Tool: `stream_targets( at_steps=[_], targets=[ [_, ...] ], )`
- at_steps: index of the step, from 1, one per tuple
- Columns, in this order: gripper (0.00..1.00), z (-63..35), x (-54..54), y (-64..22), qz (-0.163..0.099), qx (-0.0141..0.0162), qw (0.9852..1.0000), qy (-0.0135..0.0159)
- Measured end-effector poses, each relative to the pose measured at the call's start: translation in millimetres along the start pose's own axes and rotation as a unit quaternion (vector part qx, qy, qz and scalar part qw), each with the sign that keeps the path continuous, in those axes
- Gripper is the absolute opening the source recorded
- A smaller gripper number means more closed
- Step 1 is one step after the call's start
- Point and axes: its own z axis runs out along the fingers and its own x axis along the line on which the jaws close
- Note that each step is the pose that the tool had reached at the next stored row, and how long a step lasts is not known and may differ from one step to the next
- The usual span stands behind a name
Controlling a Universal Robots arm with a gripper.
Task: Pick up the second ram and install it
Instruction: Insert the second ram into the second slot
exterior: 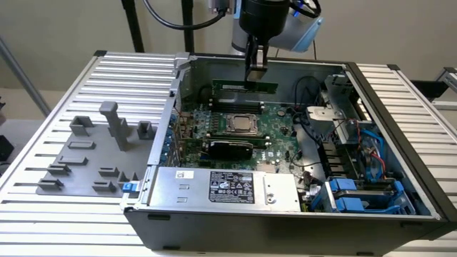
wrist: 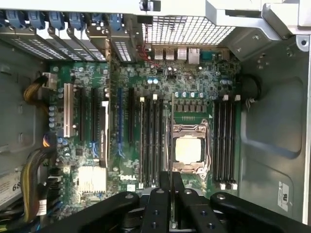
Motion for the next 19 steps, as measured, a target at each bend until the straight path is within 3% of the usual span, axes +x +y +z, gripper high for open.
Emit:
stream_targets(
  at_steps=[3, 19],
  targets=[
    [0.00, 4.6, -1.1, -0.2, 0.000, 0.0001, 1.0000, -0.0001],
    [0.00, 4.9, -1.2, -0.2, 0.000, -0.0001, 1.0000, 0.0000]
  ],
)
